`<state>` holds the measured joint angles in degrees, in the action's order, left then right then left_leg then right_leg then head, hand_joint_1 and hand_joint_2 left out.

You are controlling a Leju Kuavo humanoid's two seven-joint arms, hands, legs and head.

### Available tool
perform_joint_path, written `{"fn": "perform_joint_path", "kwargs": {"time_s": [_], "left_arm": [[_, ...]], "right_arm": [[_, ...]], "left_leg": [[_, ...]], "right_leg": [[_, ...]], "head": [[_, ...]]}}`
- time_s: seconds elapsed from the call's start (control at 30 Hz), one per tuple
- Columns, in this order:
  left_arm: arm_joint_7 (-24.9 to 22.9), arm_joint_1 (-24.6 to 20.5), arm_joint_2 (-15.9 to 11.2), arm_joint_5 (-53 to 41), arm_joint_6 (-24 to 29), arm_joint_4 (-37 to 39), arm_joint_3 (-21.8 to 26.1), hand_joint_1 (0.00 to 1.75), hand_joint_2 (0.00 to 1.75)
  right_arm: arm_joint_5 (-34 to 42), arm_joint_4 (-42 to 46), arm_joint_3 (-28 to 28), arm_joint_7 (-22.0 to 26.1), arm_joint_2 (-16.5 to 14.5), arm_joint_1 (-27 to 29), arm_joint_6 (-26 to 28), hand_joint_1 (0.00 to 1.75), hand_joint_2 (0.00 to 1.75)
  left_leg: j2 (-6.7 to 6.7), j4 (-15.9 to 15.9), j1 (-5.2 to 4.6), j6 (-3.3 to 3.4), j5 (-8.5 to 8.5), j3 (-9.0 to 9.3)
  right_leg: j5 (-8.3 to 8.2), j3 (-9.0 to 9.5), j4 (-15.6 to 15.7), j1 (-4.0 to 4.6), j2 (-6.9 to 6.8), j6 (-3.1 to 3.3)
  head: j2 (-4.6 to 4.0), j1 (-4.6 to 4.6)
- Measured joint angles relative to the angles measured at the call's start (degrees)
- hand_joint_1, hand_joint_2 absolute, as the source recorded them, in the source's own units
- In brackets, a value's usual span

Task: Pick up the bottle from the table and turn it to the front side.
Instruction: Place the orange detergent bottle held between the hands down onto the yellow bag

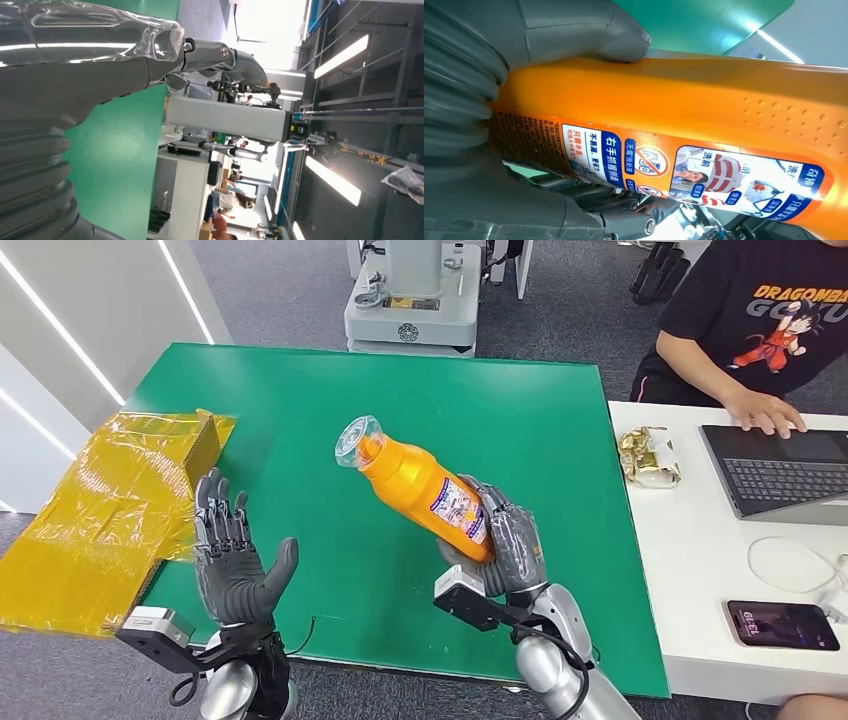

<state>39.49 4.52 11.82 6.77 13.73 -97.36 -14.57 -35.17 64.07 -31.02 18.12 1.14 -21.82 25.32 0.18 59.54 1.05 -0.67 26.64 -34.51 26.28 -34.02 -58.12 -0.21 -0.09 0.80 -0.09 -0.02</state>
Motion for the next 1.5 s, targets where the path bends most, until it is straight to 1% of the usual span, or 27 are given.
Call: {"fn": "perform_joint_path", "kwargs": {"time_s": [0.1,0.2,0.3,0.43,0.53,0.63,0.7,0.8,0.9,1.23,1.5], "left_arm": [[-2.05,-0.01,-0.31,-0.06,-0.94,0.5,-0.47,0.0,1.75],[-4.07,-0.05,-0.9,-0.44,-3.17,1.32,-1.5,0.0,1.75],[-4.94,-0.53,-1.75,-0.64,-5.92,2.21,-2.9,0.0,1.75],[-5.4,-1.56,-2.51,-0.68,-7.79,3.15,-4.31,0.0,1.75],[-5.83,-2.09,-2.91,-0.85,-9.16,3.59,-4.88,0.0,1.75],[-6.36,-2.6,-3.15,-1.36,-10.55,3.96,-5.41,0.0,1.75],[-6.59,-2.92,-3.26,-1.79,-11.22,4.18,-5.61,0.0,1.75],[-7.14,-3.43,-3.3,-3.01,-11.47,4.71,-5.75,0.0,1.75],[-7.87,-3.96,-3.27,-3.95,-11.56,5.31,-5.76,0.0,1.75],[-9.0,-6.94,-3.14,-4.32,-12.56,8.08,-5.78,0.0,1.75],[-8.99,-9.19,-2.92,-3.48,-13.15,10.62,-6.33,0.0,1.75]], "right_arm": [[0.33,-0.01,-0.03,2.18,-0.04,0.15,1.08,1.75,1.75],[0.49,-0.01,-0.1,4.11,-0.05,0.48,1.5,1.75,1.75],[0.25,-0.13,-0.43,5.31,-0.14,0.69,0.83,1.75,1.75],[-0.55,-0.66,-1.09,6.17,-0.62,0.52,0.44,1.75,1.75],[-1.35,-1.34,-1.63,6.65,-0.97,-0.02,-0.67,1.75,1.75],[-2.42,-2.13,-2.4,7.05,-1.33,-0.64,-2.91,1.75,1.75],[-3.69,-2.66,-3.17,6.0,-1.48,-1.04,-5.5,1.75,1.75],[-6.06,-3.71,-4.33,2.02,-1.57,-1.82,-10.29,1.75,1.75],[-7.34,-4.43,-4.57,0.16,-1.62,-2.35,-12.7,1.75,1.75],[-8.81,-5.56,-4.57,-0.5,-1.8,-3.06,-14.51,1.75,1.75],[-10.32,-5.08,-4.46,1.0,-1.92,-2.76,-13.88,1.75,1.75]], "left_leg": [[-0.01,0.0,0.0,0.0,0.0,0.0],[0.0,0.0,-0.01,0.0,0.0,0.0],[-0.01,0.0,0.0,0.0,0.0,-0.02],[-0.01,0.0,0.0,0.0,0.0,-0.02],[0.0,-0.01,0.01,0.0,0.0,-0.01],[-0.01,-0.01,0.01,0.0,0.0,-0.01],[-0.01,0.0,0.0,0.0,0.0,-0.01],[-0.01,0.0,0.0,0.0,0.0,-0.02],[-0.01,0.0,0.0,0.0,0.0,-0.02],[0.0,0.01,0.0,0.0,0.0,-0.01],[0.0,0.01,0.0,0.0,0.0,-0.01]], "right_leg": [[0.0,0.0,0.0,0.0,-0.01,0.0],[0.0,0.0,0.0,0.0,0.0,0.0],[0.0,0.0,0.0,0.0,0.0,0.0],[0.0,0.0,0.0,0.0,0.0,0.0],[0.0,0.0,-0.01,0.0,0.0,0.0],[0.0,0.0,-0.01,0.0,0.0,0.0],[0.0,0.0,-0.01,0.0,0.0,0.0],[0.0,0.0,0.0,0.0,-0.01,0.0],[0.0,0.0,0.0,0.0,-0.01,0.0],[0.0,-0.01,0.0,0.0,0.0,0.0],[0.0,-0.02,0.0,0.0,0.01,0.0]], "head": [[0.0,0.01],[0.0,0.01],[0.0,0.01],[0.0,0.0],[0.0,-0.01],[0.0,0.01],[0.0,0.0],[0.0,0.0],[0.0,0.01],[0.0,0.01],[0.0,0.01]]}}
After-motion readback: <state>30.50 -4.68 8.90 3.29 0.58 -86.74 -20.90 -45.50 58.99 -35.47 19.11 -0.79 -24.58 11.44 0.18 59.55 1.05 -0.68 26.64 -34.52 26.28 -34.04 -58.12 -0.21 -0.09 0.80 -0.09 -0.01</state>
